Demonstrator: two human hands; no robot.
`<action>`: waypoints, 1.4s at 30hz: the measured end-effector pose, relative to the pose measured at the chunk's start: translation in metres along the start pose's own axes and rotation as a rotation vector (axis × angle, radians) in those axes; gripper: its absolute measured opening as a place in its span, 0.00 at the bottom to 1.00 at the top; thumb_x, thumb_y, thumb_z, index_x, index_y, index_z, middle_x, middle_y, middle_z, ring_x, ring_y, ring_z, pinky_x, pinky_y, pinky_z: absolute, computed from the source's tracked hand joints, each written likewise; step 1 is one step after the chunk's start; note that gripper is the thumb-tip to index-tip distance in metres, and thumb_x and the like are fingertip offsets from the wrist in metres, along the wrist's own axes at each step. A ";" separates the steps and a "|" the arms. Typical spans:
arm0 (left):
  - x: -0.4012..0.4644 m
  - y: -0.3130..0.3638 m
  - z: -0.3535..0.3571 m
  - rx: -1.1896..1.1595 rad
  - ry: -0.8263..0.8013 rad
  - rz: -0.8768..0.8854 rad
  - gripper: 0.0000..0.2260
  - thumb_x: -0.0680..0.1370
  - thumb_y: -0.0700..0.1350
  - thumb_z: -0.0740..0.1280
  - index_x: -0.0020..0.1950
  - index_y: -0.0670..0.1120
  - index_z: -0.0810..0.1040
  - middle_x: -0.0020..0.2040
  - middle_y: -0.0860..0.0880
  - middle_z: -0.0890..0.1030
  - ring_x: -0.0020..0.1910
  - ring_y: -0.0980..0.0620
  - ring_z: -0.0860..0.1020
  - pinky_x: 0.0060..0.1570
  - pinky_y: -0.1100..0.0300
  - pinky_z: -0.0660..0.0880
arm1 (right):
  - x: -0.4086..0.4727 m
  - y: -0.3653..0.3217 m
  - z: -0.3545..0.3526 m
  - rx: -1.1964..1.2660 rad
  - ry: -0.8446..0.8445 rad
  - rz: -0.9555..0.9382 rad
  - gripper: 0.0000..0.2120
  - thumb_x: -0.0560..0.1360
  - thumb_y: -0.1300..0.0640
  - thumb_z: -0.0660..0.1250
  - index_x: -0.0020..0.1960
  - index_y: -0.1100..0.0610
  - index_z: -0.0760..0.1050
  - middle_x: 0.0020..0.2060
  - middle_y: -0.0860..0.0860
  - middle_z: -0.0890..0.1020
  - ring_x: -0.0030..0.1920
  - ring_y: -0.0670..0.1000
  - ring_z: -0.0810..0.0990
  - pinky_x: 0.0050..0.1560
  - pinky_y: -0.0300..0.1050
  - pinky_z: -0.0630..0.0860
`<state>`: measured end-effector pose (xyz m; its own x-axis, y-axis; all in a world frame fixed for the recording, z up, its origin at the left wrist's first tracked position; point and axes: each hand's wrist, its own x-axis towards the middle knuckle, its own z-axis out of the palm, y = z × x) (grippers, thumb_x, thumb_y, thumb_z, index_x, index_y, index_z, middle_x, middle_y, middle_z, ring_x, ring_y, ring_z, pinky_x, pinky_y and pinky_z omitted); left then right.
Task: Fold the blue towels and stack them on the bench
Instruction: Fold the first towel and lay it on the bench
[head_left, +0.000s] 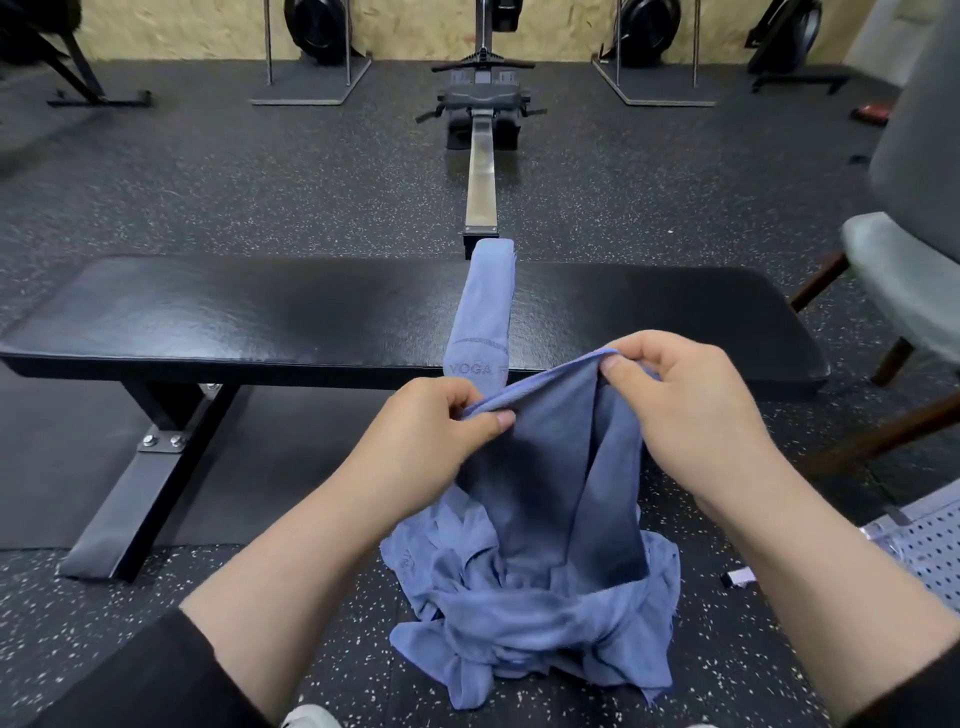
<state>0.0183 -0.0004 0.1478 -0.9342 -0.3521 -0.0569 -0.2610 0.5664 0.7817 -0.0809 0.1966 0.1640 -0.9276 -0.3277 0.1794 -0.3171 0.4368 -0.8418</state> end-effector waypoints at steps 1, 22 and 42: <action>0.000 0.000 -0.001 -0.011 0.019 -0.007 0.17 0.76 0.53 0.73 0.36 0.42 0.74 0.27 0.54 0.70 0.25 0.57 0.66 0.27 0.65 0.61 | 0.002 0.002 -0.002 0.011 0.019 0.008 0.07 0.80 0.56 0.68 0.45 0.52 0.84 0.38 0.44 0.86 0.40 0.39 0.81 0.45 0.43 0.77; 0.003 -0.002 0.007 -0.547 0.108 -0.150 0.12 0.81 0.49 0.68 0.45 0.42 0.84 0.37 0.45 0.78 0.36 0.51 0.72 0.42 0.52 0.70 | 0.001 0.004 -0.004 -0.096 -0.087 0.112 0.21 0.74 0.62 0.71 0.66 0.51 0.81 0.50 0.42 0.85 0.49 0.45 0.83 0.51 0.33 0.77; -0.011 0.028 0.027 -0.422 0.149 -0.053 0.07 0.76 0.45 0.74 0.38 0.51 0.85 0.34 0.50 0.84 0.32 0.59 0.76 0.36 0.65 0.74 | -0.015 -0.007 0.022 0.424 -0.267 0.346 0.07 0.78 0.62 0.70 0.48 0.56 0.87 0.44 0.58 0.88 0.52 0.64 0.86 0.60 0.67 0.79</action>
<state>0.0151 0.0395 0.1541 -0.8691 -0.4932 -0.0378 -0.1566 0.2019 0.9668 -0.0604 0.1803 0.1563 -0.8638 -0.4491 -0.2283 0.1508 0.2019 -0.9677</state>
